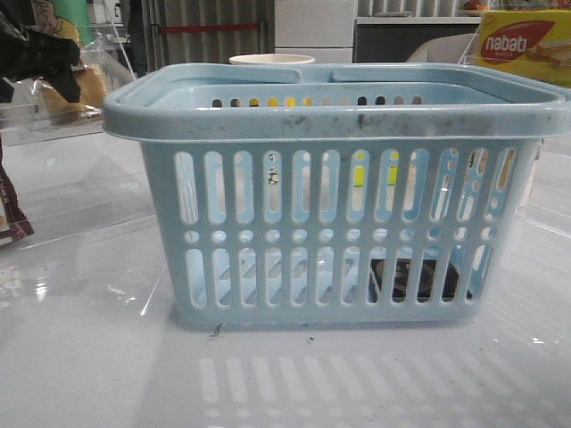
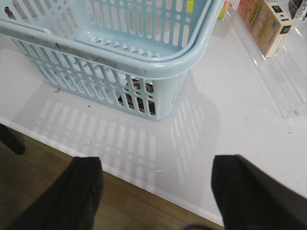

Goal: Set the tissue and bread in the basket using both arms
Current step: 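Grasp the wrapped bread on the acrylic shelf with the left gripper, then carry the bread over the basket and lower it inside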

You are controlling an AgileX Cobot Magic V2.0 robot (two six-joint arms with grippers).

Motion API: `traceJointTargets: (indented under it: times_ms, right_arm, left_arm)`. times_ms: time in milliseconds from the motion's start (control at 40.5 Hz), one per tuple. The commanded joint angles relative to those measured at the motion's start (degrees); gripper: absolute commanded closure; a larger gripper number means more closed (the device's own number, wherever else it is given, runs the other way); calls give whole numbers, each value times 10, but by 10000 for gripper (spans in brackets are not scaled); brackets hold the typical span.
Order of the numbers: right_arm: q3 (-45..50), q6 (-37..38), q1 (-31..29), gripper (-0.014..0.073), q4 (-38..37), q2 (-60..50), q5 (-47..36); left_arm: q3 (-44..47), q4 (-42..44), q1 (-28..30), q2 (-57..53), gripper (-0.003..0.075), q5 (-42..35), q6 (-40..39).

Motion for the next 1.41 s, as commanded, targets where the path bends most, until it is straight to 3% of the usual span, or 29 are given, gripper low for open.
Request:
traceJointTargets:
  times_ms: [0,99,321,519,1013,1136,1384]
  right_arm:
    - [-15,-6,0,25,-3,5,-39]
    - [-15,-6,0,25,-3,5,-39]
    - [-15,-6,0,25,-3,5,-39]
    - [-15,-6,0,25,-3,5,-39]
    - [-15,-6,0,25,-3,5,-54]
    - [-15,-6,0,25,-3,5,-54]
    - [-15,-6,0,25,-3,5,-54]
  left_arm:
    - [-22,-6,0,-24,134,-60,-4]
    - [-22,-6,0,-24,195,-71,-4]
    - [-22,-6,0,-24,455,-71,-4]
    - [-22,-6,0,-39,633,-64,-4]
    - [-22,-6,-33,-224,629,83,1]
    - [-16,-5,-68,-286,629,140,18]
    - [39,-5,-184,-384,629,173,40]
